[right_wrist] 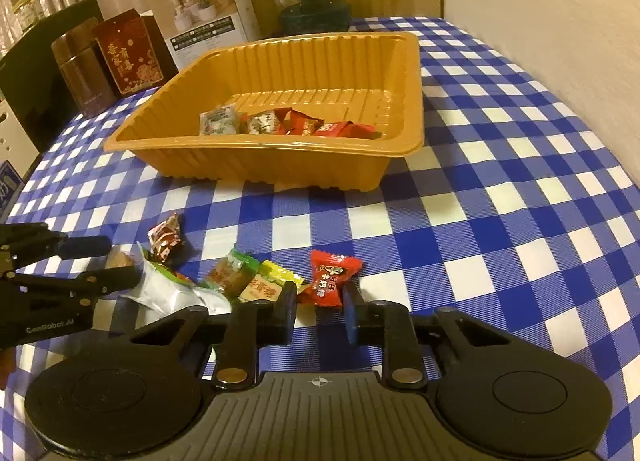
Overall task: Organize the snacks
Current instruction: 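Grasp the clear brown-cake packet with the left tool while the right tool grasps a red candy, then carry the cake packet in the left tool while the right tool carries the red candy to the tray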
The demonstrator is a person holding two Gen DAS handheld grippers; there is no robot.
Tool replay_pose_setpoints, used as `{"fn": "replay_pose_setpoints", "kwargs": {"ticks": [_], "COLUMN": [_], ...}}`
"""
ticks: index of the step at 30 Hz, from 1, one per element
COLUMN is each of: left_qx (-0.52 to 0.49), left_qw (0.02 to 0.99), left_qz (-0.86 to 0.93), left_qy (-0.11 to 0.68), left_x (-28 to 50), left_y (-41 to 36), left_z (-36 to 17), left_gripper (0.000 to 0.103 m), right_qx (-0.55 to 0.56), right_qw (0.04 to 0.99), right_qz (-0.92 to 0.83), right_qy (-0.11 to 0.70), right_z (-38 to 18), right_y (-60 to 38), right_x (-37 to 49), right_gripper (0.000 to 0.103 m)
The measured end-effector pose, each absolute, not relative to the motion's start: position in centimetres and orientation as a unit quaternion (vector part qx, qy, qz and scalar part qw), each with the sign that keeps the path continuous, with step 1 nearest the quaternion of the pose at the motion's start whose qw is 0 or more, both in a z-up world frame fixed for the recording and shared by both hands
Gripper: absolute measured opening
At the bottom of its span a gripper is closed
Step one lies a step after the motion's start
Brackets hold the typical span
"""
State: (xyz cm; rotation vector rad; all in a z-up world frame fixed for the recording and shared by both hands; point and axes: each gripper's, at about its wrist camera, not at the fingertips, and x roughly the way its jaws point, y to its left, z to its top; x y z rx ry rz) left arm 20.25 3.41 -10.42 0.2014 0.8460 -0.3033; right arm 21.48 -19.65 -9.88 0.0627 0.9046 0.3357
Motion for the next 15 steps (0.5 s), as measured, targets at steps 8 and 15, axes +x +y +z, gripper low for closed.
{"fn": "replay_pose_setpoints", "kwargs": {"ticks": [8,15], "left_qx": [0.106,0.094], "left_qw": [0.887,0.893], "left_qz": [-0.163,-0.15], "left_qy": [0.42,0.414], "left_x": [20.3,19.4], "left_y": [2.9,2.9], "left_z": [-10.3,-8.5], "left_gripper": [0.022,0.02], "right_qx": [0.042,0.057], "right_qw": [0.89,0.899], "right_qz": [0.157,0.153], "right_qy": [0.426,0.407], "right_z": [-9.2,-8.0], "right_y": [-20.1,-20.7], "right_x": [21.5,21.1], "right_gripper": [0.024,0.024]}}
